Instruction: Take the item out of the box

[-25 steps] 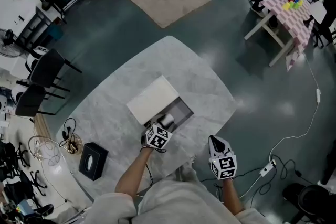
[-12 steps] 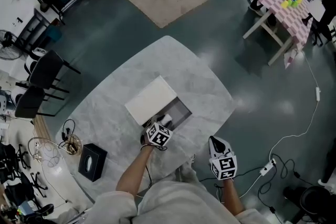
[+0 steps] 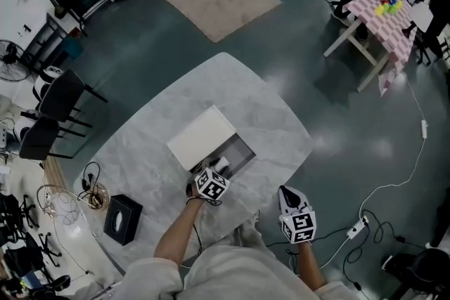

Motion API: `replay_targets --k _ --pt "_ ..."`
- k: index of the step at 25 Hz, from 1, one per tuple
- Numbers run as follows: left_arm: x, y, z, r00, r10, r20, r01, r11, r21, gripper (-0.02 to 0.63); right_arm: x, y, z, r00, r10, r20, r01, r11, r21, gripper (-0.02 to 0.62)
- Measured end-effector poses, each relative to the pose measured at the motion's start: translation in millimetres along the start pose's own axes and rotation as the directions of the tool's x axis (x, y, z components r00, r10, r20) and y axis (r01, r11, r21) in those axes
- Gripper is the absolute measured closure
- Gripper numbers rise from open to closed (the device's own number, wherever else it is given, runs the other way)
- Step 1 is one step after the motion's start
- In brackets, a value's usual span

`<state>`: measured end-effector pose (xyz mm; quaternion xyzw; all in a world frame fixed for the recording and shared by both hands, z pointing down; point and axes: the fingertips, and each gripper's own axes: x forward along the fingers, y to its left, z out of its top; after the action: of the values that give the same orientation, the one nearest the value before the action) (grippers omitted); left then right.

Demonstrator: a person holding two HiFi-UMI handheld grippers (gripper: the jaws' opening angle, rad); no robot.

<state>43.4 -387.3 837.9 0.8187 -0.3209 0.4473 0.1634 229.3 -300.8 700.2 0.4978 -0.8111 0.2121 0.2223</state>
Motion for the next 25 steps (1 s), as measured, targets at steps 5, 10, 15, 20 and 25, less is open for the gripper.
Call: replay_targets --k 5,10,15,20,25 --pt "-13 3 7 0.999 0.018 0.044 -0.019 1.0 0.001 0.443 0 -1 0 1.0 -0.001 0.003 0.001 1.0 -0.004 0.594" --pt "-34 7 24 0.991 0.044 0.125 -0.042 0.999 -0.024 0.443 1 4 0 1.0 0.008 0.007 -0.008 1.0 -0.009 0.594" --pt "-56 5 37 0.978 0.062 0.2 -0.056 0.998 -0.039 0.443 1 9 3 1.0 0.016 0.014 -0.016 1.0 -0.016 0.594" --pt "-87 6 49 0.956 0.091 0.28 -0.076 0.995 -0.065 0.443 1 13 9 0.999 0.018 0.028 -0.017 0.999 -0.028 0.594" --pt "-118 0 60 0.929 0.103 0.356 -0.082 0.994 -0.076 0.443 -1 17 13 0.999 0.023 0.039 -0.022 0.999 -0.042 0.594"
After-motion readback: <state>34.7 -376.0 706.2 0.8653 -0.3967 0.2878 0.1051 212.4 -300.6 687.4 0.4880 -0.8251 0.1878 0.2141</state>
